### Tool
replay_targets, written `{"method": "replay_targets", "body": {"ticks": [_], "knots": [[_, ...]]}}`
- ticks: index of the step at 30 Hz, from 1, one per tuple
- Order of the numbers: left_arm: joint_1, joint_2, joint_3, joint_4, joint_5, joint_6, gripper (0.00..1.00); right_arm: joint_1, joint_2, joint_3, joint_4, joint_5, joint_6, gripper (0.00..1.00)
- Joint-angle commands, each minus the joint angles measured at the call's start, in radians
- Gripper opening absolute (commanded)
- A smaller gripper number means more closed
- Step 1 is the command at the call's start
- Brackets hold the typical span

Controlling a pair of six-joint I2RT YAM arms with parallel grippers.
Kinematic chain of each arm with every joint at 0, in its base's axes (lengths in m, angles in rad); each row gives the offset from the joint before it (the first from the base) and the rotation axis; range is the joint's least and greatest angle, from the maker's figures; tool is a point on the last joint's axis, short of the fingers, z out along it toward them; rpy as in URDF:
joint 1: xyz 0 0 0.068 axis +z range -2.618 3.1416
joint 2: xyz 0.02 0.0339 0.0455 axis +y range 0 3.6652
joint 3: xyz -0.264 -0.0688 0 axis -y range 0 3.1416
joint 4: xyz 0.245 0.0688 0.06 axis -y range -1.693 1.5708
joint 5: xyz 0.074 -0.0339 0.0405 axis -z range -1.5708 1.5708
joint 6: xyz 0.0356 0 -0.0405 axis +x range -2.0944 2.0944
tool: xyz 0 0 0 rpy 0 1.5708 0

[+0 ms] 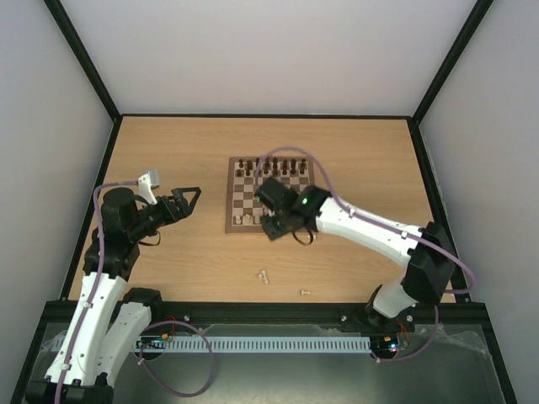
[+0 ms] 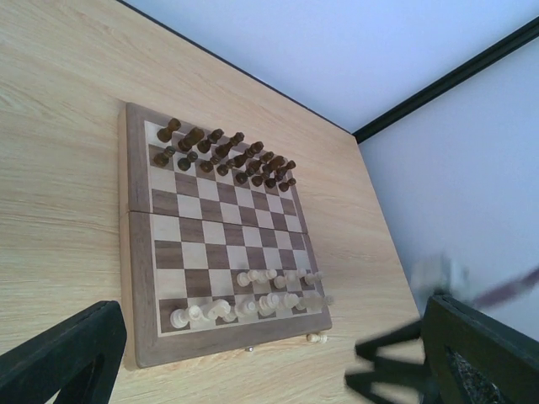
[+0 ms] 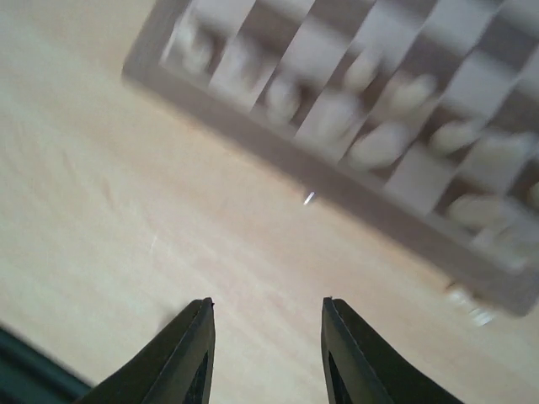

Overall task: Set up the chess pieces on the board
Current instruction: Pick up the chess piece at the center of the board.

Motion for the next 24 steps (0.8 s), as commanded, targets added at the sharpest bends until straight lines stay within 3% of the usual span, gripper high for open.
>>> {"method": "replay_targets", "body": {"ticks": [1, 9, 24], "knots": [[0.007, 0.003, -0.025, 0.040, 0.028, -0.011, 0.99, 0.106, -0.034, -0.170, 0.031, -0.061, 0.106, 0.36], [0.007, -0.001, -0.054, 0.043, 0.049, -0.014, 0.99, 0.322, 0.025, -0.251, 0.125, -0.068, 0.247, 0.32], [0.007, -0.042, -0.057, 0.010, 0.053, -0.012, 0.99, 0.355, 0.202, -0.181, 0.133, -0.039, 0.259, 0.32]]}}
